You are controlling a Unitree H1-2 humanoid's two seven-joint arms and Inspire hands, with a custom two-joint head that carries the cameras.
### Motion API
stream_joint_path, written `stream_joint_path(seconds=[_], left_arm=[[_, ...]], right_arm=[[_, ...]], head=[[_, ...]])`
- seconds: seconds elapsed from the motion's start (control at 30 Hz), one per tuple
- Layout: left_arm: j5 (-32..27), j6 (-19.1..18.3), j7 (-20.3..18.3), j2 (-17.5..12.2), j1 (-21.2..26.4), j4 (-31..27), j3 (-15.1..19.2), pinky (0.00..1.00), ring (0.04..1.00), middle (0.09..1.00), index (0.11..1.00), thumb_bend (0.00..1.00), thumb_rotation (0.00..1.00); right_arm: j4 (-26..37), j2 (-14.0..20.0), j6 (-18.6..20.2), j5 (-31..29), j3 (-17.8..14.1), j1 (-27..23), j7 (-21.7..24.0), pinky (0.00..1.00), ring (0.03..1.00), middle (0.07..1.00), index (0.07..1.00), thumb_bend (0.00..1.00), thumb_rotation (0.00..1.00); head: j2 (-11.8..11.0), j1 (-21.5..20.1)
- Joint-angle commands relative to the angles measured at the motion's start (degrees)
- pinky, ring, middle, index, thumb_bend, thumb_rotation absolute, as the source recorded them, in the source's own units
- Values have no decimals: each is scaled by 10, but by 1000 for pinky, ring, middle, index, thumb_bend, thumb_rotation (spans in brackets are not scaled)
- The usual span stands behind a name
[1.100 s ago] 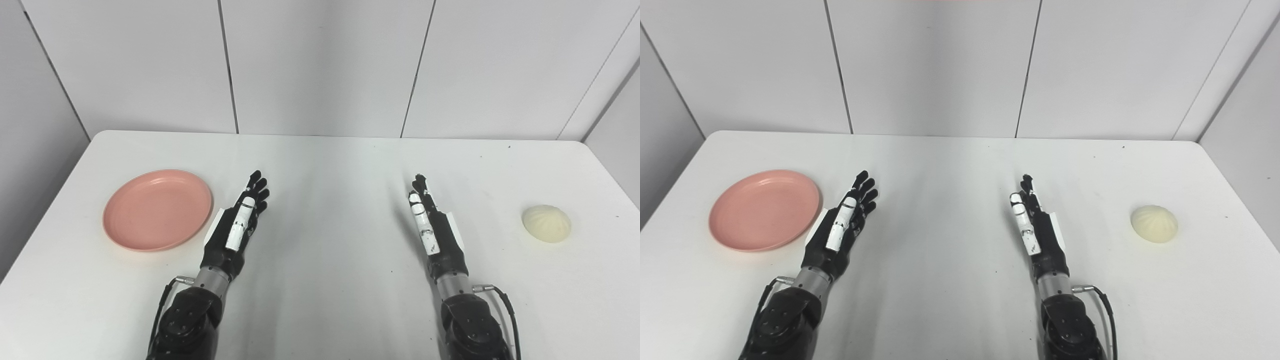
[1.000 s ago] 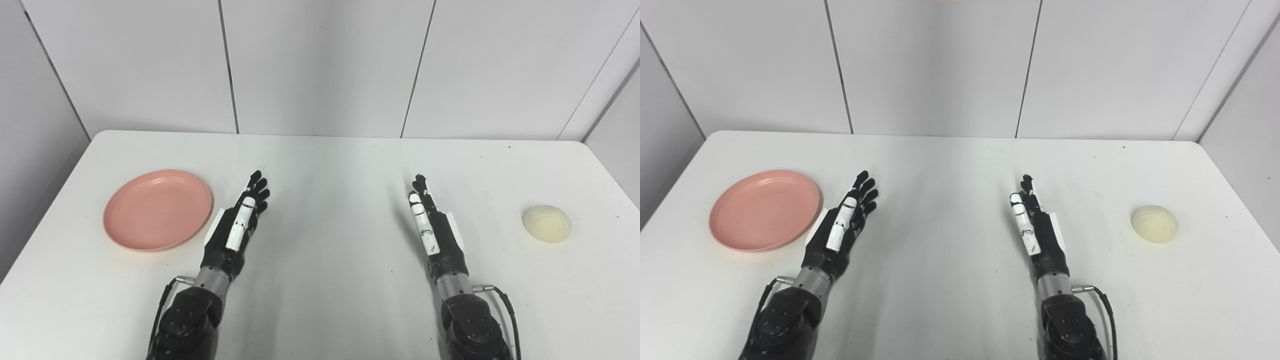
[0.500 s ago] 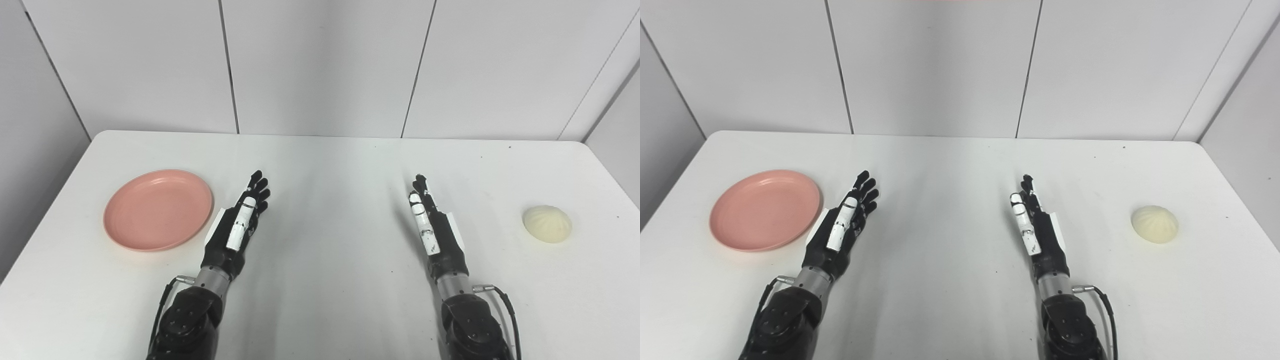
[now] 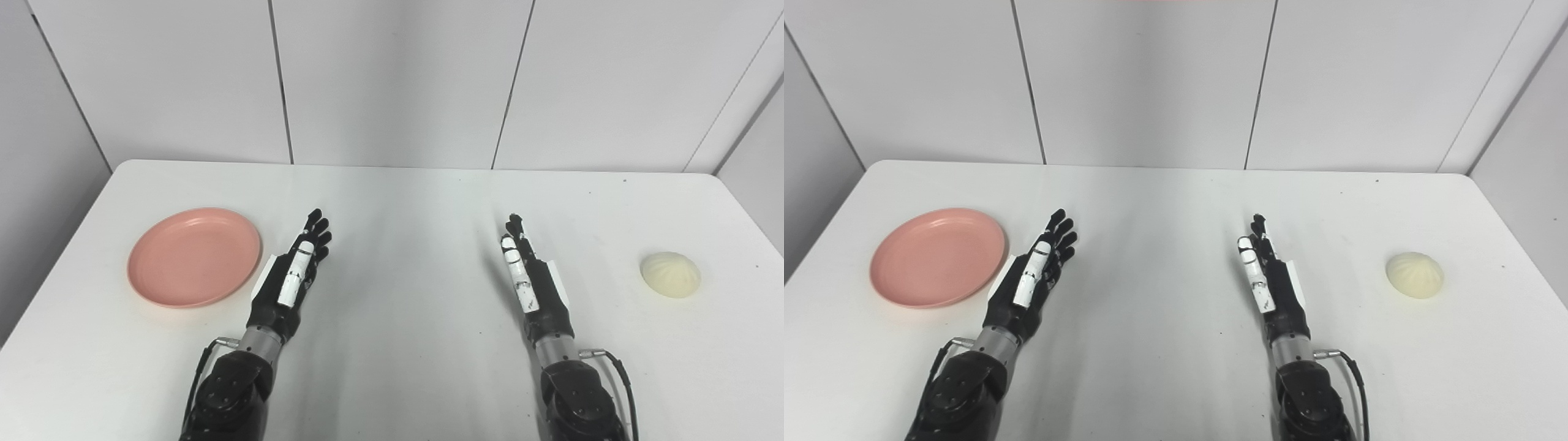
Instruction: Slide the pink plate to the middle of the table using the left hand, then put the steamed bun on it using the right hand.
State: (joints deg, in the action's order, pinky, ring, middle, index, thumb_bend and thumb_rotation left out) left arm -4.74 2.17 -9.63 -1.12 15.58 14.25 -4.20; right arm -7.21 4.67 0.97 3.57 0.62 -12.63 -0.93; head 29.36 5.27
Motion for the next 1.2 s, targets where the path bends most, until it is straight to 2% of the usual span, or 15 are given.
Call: stream_joint_path(seconds=[0.0,0.03,0.07,0.1,0.13,0.17,0.27,0.5,0.8,1.03,1.17], left_arm=[[14,-11,5,2,-15,41,-6,1000,990,1000,1000,377,1000],[16,-5,7,4,-12,50,-7,1000,989,1000,1000,377,1000],[16,1,7,6,-10,57,-8,1000,989,1000,1000,379,1000],[16,6,9,10,-6,67,-8,1000,989,1000,1000,381,1000],[16,9,10,12,-3,74,-8,1000,989,1000,1000,375,1000],[17,16,12,16,2,87,-9,1000,989,1000,1000,372,1000],[25,33,20,28,17,125,-10,1000,993,1000,1000,365,1000],[31,62,30,41,35,173,-9,1000,993,1000,1000,347,1000],[41,78,34,45,39,184,-9,1000,994,999,1000,353,1000],[42,79,35,49,34,161,-11,986,979,985,997,364,1000],[41,59,36,49,32,119,-10,979,972,981,993,392,1000]], right_arm=[[-11,1,-5,-5,4,-2,13,980,966,984,994,230,1000],[-15,4,-7,-11,1,-3,16,985,969,986,996,231,1000],[-19,6,-10,-16,0,-4,19,993,975,988,998,232,1000],[-23,10,-13,-22,-3,-6,22,997,980,990,1000,234,1000],[-27,12,-15,-26,-4,-7,24,999,984,993,1000,233,1000],[-31,16,-17,-32,-6,-9,29,1000,988,995,1000,227,1000],[-43,26,-27,-50,-13,-13,42,1000,997,1000,1000,182,1000],[-49,31,-36,-64,-22,-15,49,1000,999,1000,1000,112,1000],[-57,36,-50,-66,-22,-15,58,1000,1000,1000,1000,132,1000],[-44,38,-40,-68,-23,-11,60,1000,1000,1000,1000,126,1000],[-38,38,-37,-66,-22,-11,59,1000,1000,1000,1000,134,1000]], head=[[-5,19],[-11,42],[-11,42],[-19,70],[-19,70],[-28,94],[-41,120],[-53,133],[-57,135],[-48,139],[-44,140]])
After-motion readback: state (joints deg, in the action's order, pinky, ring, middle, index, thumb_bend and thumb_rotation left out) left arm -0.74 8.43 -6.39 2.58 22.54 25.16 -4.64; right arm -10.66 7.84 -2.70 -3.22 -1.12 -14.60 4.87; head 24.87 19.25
